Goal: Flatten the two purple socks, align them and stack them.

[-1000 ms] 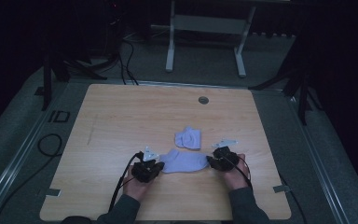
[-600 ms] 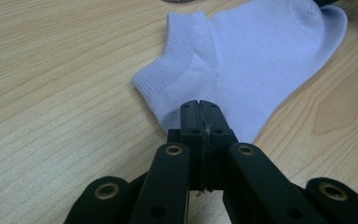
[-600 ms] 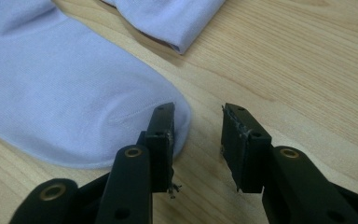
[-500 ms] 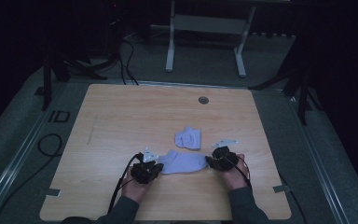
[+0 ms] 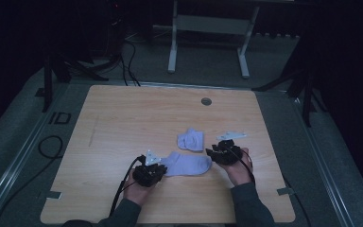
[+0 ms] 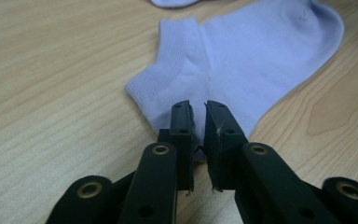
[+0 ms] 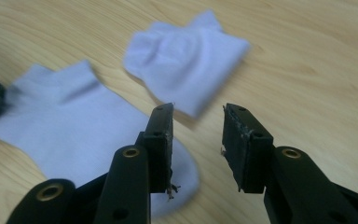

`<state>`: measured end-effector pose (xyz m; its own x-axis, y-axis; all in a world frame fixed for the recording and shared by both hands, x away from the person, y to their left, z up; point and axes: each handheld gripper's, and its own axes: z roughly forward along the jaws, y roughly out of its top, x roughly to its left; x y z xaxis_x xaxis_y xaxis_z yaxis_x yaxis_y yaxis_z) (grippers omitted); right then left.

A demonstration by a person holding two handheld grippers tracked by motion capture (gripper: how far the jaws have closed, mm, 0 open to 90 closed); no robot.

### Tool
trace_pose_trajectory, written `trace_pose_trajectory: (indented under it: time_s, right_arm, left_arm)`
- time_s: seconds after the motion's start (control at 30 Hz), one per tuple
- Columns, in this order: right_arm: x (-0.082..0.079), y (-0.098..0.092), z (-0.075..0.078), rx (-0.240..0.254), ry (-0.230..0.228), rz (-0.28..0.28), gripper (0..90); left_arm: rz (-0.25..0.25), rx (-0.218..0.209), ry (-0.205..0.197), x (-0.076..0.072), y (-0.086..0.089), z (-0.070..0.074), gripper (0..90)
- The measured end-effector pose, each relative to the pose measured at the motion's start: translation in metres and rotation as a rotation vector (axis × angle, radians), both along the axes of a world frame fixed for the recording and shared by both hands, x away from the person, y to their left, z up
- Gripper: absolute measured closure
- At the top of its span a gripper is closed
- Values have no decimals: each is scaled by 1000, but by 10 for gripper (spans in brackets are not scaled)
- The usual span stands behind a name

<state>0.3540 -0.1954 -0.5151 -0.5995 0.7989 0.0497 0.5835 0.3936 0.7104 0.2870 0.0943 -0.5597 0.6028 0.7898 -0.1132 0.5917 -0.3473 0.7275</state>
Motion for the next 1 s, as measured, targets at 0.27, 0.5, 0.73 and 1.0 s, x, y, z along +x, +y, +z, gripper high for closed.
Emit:
trace_pose_trajectory:
  time_s: [0.27, 0.5, 0.73, 1.0]
  right_arm:
    - [23, 41, 7, -40, 1, 71, 663]
    - [46, 77, -2, -89, 43, 113, 763]
    - [63, 99, -23, -131, 122, 91, 777]
    - [65, 100, -23, -115, 156, 75, 886]
  left_arm:
    - [11, -10, -17, 0, 4, 3, 787]
    - [16, -13, -24, 0, 4, 2, 782]
    - [19, -10, -18, 0, 2, 2, 782]
    - [21, -5, -10, 1, 2, 0, 782]
